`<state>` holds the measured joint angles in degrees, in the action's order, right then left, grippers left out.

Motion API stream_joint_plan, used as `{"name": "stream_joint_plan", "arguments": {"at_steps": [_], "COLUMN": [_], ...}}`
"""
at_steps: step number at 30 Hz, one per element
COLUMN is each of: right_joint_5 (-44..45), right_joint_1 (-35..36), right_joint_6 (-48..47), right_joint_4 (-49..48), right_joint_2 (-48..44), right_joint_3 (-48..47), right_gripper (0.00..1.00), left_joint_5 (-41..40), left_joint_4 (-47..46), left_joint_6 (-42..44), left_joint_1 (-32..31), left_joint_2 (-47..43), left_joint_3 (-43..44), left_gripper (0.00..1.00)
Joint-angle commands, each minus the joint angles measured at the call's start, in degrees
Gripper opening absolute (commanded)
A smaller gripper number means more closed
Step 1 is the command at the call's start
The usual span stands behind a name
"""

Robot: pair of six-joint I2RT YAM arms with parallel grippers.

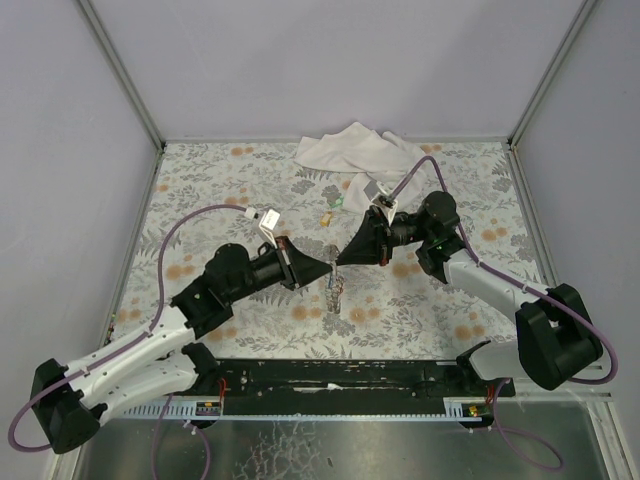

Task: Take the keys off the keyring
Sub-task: Remove the key from the keyring.

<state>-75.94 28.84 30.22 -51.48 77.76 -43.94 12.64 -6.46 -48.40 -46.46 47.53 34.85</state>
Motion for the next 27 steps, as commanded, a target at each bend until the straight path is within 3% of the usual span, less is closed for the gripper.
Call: {"name": "stream_joint_plan", "arguments": {"at_steps": [1,7,12,19,22,27], "right_joint_5": [0.7,0.9,0.8,0.6,0.6,0.4], "right_joint_1": [-0.5,-0.5,-0.5,-0.5,-0.5,-0.5], "right_joint_6": [1.4,1.8,1.8,1.8,2.0,2.0], "right_joint_4": [-5.7,-6.4,-6.5,-6.6,-6.7,-6.7], "right_joint_2": [-0.9,-0.9,-0.9,-1.0,-1.0,-0.9], "right_joint_3": [-0.5,-0.1,-0.1,-0.1,-0.1,-0.2], "right_gripper": [0.00,0.00,0.00,0.00,0.00,0.00], "left_joint_5": [2.3,5.3,5.5,6.4,6.5,6.2], "left_joint_4": [-3.3,-11.7,-13.9,-14.2,-14.5,-12.1], "left_joint_6": [-3.1,-6.8,-8.3,-8.5,-6.2,4.8], "left_joint_1": [0.3,0.6,1.2,2.2,2.6,2.8], "left_joint_2": [1.5,2.6,2.5,1.8,-0.7,-7.8], "left_joint_3": [-3.2,-7.2,-8.5,-9.5,-9.9,-9.9], "left_gripper": [0.00,0.00,0.13,0.18,0.22,0.39]}}
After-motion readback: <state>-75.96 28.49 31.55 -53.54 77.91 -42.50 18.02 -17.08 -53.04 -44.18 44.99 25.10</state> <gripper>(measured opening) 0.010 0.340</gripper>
